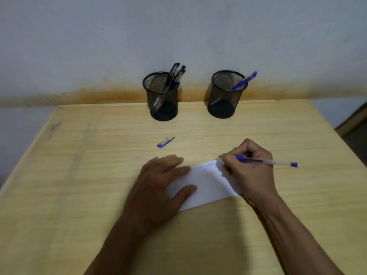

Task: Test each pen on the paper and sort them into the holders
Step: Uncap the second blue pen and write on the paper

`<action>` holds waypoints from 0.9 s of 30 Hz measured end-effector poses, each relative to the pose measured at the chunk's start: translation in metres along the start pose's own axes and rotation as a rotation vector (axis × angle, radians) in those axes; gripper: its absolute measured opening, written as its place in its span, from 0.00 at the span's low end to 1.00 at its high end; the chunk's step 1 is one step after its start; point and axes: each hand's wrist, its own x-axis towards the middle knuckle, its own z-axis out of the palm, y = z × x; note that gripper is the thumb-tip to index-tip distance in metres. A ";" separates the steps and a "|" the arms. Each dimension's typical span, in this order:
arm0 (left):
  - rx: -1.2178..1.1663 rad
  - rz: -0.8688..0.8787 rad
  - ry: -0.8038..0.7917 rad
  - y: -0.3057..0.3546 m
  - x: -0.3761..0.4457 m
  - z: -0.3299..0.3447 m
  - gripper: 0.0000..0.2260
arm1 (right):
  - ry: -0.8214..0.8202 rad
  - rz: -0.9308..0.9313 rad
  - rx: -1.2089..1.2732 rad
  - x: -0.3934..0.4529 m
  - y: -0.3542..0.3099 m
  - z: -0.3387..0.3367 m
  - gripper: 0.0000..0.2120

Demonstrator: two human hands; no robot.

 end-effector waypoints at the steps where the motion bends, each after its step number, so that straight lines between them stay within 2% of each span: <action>1: -0.023 -0.011 0.033 0.000 0.001 0.000 0.19 | 0.009 0.001 0.004 0.000 0.000 0.000 0.07; 5: 0.032 -0.072 0.256 0.002 0.009 -0.003 0.16 | 0.027 0.002 0.003 -0.003 0.000 -0.001 0.06; 7: 0.033 -0.212 0.325 0.002 0.017 -0.007 0.12 | 0.019 -0.001 0.012 -0.005 0.000 -0.002 0.06; 10: 0.024 -0.381 0.292 -0.001 0.034 -0.011 0.07 | 0.018 0.001 0.051 -0.007 -0.002 -0.003 0.06; 15: 0.209 -0.438 0.205 -0.003 0.059 -0.013 0.12 | 0.000 0.025 0.134 -0.006 0.000 -0.006 0.07; 19: 0.254 -0.457 0.190 -0.005 0.069 -0.009 0.10 | -0.001 0.071 0.230 -0.004 0.003 -0.009 0.05; 24: 0.153 -0.434 0.233 0.006 0.067 -0.015 0.04 | 0.019 0.085 0.252 -0.009 0.000 -0.010 0.06; 27: -0.118 -0.393 0.342 0.034 0.057 -0.030 0.03 | 0.088 0.054 0.275 -0.015 -0.020 -0.014 0.05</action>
